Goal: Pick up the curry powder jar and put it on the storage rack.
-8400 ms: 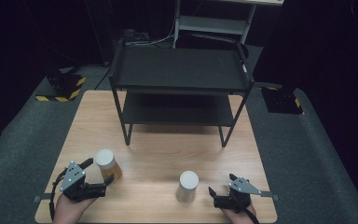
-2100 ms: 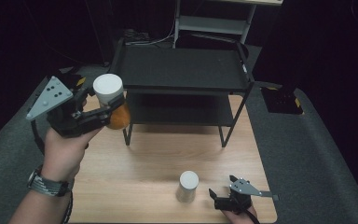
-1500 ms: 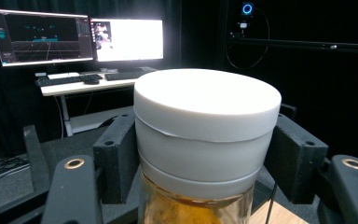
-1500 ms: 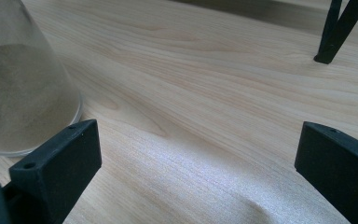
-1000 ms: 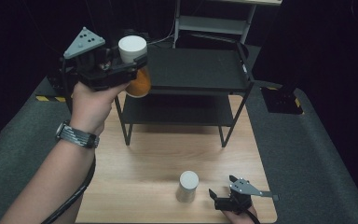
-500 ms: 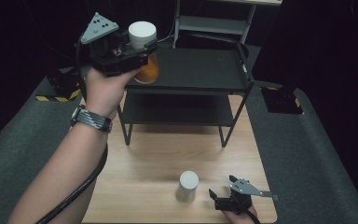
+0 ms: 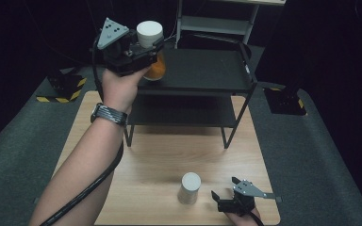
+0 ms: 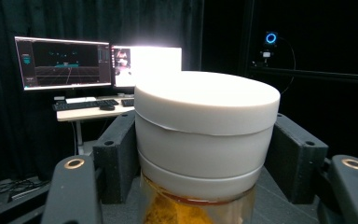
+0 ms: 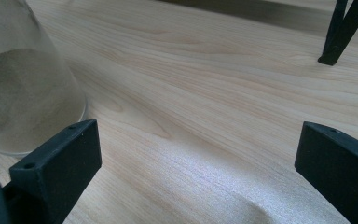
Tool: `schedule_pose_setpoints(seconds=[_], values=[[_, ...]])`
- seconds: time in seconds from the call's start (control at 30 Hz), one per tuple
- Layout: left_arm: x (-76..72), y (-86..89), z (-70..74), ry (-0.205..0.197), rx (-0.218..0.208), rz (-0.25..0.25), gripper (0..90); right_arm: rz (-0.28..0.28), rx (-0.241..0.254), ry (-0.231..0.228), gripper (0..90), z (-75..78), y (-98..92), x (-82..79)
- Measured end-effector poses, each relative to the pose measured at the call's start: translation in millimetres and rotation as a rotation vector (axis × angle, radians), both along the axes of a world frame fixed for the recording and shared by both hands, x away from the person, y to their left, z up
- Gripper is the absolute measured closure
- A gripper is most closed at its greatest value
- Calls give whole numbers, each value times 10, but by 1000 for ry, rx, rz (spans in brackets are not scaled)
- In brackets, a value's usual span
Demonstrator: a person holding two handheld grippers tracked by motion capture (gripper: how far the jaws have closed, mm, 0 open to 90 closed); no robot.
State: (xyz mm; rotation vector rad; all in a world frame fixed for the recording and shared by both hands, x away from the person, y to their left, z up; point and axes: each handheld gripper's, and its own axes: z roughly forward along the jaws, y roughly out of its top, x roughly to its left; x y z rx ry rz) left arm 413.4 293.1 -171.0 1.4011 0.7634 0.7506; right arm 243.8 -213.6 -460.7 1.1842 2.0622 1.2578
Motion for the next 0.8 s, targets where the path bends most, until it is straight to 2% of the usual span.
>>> schedule_pose_setpoints(seconds=[0.1,0.23,0.6,0.8], values=[[40,-28,-47,3,-2,7,335,1,1,0,0,-2,-3,1],[106,-78,-95,13,20,24,335,5,5,0,0,-5,-14,6],[219,-111,-193,23,-3,42,335,12,6,0,0,-5,-21,12],[233,-126,-193,21,5,46,335,14,8,-1,0,-8,-28,12]])
